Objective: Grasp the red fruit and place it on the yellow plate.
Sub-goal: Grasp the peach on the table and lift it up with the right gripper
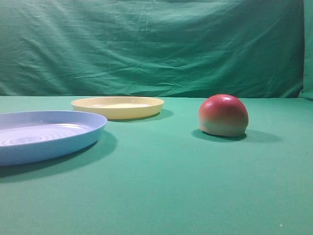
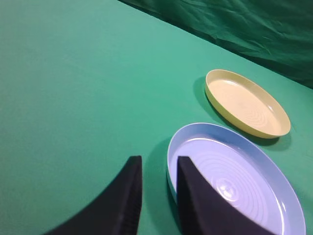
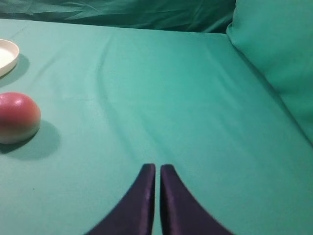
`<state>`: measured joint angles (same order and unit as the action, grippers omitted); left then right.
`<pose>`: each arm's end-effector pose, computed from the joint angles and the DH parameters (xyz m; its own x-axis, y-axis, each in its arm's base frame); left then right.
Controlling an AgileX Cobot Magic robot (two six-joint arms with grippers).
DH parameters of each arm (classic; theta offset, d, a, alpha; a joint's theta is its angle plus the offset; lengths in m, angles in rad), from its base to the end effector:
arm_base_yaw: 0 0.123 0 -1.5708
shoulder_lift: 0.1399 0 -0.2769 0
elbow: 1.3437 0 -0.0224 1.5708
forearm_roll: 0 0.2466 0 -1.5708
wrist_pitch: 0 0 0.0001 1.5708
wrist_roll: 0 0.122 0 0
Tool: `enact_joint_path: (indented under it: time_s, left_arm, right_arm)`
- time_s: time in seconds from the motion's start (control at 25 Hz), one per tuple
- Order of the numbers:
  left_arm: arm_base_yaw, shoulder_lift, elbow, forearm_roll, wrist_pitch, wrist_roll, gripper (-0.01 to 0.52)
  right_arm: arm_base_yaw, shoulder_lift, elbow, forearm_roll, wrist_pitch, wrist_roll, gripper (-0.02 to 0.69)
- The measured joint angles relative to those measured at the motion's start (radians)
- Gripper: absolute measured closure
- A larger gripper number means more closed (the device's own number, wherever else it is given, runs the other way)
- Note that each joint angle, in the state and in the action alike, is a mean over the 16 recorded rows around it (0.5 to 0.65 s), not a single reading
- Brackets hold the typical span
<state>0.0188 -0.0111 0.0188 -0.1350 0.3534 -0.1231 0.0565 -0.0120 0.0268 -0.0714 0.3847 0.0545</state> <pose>0.0869 -0.0041 0.1678 -0.2657 -0.2520 -0.9305 -0.0409 0.9673 -0.2503 0.0858 0.0016 0.1610 -0.3055 -0.0290 -0.9517 -0.0346 0.9992 -0.0193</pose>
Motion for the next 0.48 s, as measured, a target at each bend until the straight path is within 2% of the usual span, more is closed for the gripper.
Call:
enact_joint_path:
  time_s: [0.48]
  left_arm:
    - [0.000, 0.000, 0.000, 0.000, 0.000, 0.000, 0.357]
  right_arm:
    - [0.000, 0.000, 0.000, 0.000, 0.000, 0.000, 0.665]
